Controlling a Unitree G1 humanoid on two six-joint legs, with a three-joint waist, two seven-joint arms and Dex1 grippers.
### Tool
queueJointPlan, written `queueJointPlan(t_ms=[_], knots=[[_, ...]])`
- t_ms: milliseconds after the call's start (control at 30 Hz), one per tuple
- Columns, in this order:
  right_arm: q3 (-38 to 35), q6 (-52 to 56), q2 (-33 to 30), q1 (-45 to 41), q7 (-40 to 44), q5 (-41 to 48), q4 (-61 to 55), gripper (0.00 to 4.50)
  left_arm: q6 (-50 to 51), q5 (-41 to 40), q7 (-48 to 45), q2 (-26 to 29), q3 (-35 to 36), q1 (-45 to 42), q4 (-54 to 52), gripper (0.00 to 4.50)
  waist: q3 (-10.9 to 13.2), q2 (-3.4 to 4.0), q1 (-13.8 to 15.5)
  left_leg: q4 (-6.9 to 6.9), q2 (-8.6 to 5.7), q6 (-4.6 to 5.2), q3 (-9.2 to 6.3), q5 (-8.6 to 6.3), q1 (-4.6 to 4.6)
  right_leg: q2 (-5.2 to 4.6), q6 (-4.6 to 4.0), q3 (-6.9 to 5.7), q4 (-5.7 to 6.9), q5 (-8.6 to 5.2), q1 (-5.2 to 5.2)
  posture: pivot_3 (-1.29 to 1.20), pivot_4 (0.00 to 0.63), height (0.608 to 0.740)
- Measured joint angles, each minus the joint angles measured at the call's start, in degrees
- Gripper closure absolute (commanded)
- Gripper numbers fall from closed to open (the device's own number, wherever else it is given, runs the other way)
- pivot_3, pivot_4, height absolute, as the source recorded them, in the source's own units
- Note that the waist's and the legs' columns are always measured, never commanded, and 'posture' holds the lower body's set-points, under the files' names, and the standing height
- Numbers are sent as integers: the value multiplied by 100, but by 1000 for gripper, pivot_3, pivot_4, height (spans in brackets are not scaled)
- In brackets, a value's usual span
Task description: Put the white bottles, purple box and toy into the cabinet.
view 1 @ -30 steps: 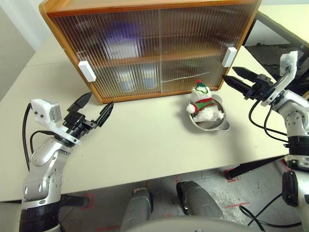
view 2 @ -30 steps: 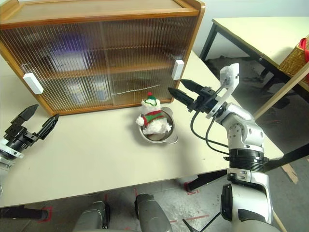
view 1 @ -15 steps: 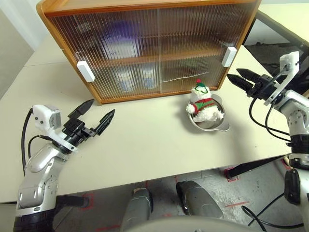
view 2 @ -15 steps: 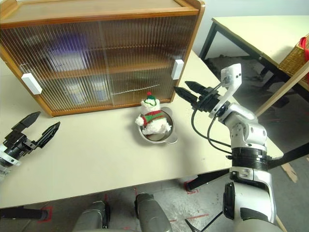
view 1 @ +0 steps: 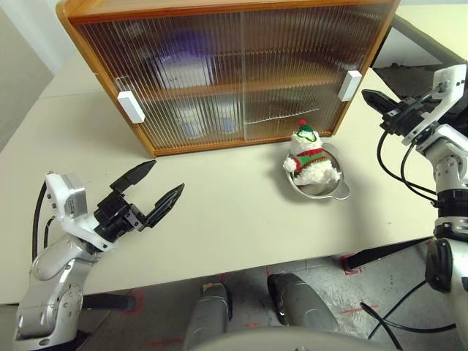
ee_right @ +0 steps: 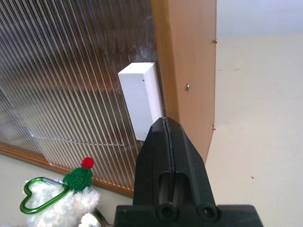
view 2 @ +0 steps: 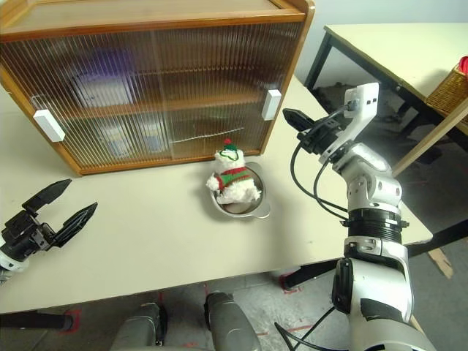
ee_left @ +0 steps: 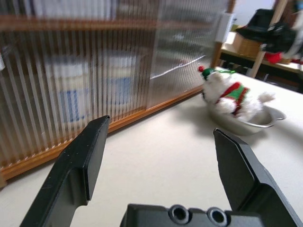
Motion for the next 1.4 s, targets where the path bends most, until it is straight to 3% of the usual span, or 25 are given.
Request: queueJointPlan(t_ms=[567,1400], knots=[[-139,-13,51,-281,-550,-154,195,4462,269,-391,-874,254,-298,24,-281,0,-4,10,65,1,9,0,1,-1,1,2,-7,3,23,0,-14,-180,105,740],[-6,372,428,-502,-60,-149,154,4462,-105,-218,-1104,153,-299,148,13,0,-12,23,63,17,12,5,3,3,16,12,-13,3,72,-6,-15,-158,96,740]])
